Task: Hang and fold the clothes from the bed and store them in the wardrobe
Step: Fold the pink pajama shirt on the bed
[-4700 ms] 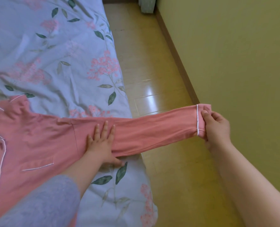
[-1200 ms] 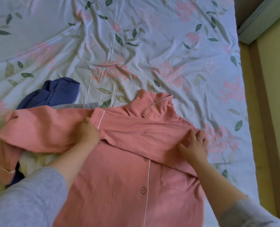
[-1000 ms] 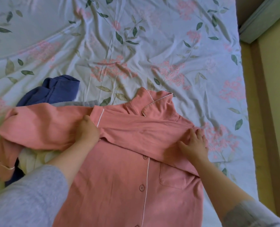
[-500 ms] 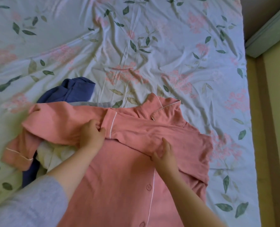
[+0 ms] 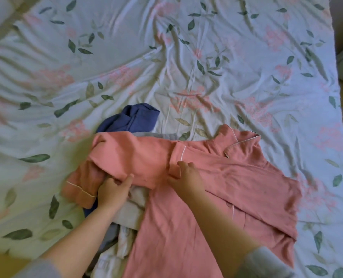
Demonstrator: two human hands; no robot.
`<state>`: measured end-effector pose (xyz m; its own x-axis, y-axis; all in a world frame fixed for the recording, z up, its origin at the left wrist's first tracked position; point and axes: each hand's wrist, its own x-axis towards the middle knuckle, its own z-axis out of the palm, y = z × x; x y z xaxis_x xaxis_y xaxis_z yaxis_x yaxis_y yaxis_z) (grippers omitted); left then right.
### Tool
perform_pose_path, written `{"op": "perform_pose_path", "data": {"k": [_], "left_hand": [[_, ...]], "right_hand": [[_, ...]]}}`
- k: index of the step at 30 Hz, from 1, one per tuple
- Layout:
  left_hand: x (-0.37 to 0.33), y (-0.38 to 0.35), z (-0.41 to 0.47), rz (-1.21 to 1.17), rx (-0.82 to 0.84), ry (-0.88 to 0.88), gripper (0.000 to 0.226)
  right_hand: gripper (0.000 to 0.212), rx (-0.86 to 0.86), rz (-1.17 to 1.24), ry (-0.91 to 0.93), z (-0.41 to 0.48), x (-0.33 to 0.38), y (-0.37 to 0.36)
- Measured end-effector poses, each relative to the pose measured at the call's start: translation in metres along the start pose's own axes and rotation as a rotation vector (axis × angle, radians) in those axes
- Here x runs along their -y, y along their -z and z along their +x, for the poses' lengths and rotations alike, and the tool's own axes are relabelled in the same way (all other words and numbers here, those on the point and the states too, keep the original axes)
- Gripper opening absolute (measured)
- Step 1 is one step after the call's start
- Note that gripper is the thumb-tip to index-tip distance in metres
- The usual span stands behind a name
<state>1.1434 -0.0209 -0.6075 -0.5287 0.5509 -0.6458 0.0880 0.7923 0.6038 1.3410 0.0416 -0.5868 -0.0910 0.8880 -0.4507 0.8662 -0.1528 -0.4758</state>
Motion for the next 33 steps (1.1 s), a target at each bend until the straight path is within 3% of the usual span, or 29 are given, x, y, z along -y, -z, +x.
{"op": "perform_pose_path", "data": {"k": [3,5,7,9,12,15,18,21,24,29,31,33], "left_hand": [[-0.003,0.002,0.011,-0.261,0.031,0.111,0.067],[-0.005,0.004,0.020,-0.359,0.032,0.106,0.089],[-0.008,0.007,0.029,-0.437,0.037,0.117,0.096],[-0.012,0.010,0.036,-0.463,0.052,0.151,0.092],[-0.013,0.010,0.045,-0.459,0.094,0.159,0.076],[-0.021,0.011,0.052,-0.408,0.022,0.133,0.069],[-0.042,0.020,0.052,-0.093,-0.160,-0.006,0.068],[-0.069,0.028,0.044,0.001,-0.226,-0.236,0.061],[-0.087,0.027,0.031,-0.061,-0.179,-0.456,0.052],[-0.094,0.025,0.004,-0.075,-0.082,-0.727,0.043],[-0.099,0.023,-0.004,-0.064,-0.079,-0.850,0.044],[-0.104,0.017,-0.014,-0.075,-0.026,-0.974,0.042]], "right_hand": [[0.030,-0.011,-0.177,0.011,0.014,0.008,-0.008],[0.022,-0.057,-0.120,0.012,0.023,0.010,-0.009],[0.019,-0.168,-0.002,0.032,0.027,0.011,-0.009],[0.023,-0.250,0.118,0.057,0.024,0.011,-0.012],[0.013,-0.156,0.121,0.102,0.018,0.007,-0.023],[0.011,-0.122,0.111,0.108,0.015,0.003,-0.030],[0.015,-0.155,0.117,0.148,0.007,0.003,-0.033],[0.026,-0.174,0.064,0.164,0.000,0.003,-0.035],[0.024,-0.190,-0.001,0.216,0.002,0.003,-0.030],[0.044,0.180,-0.197,0.164,0.003,0.004,-0.018],[0.034,0.158,-0.128,0.194,0.003,0.008,-0.011],[0.029,0.067,0.080,0.112,-0.001,0.011,-0.002]]}}
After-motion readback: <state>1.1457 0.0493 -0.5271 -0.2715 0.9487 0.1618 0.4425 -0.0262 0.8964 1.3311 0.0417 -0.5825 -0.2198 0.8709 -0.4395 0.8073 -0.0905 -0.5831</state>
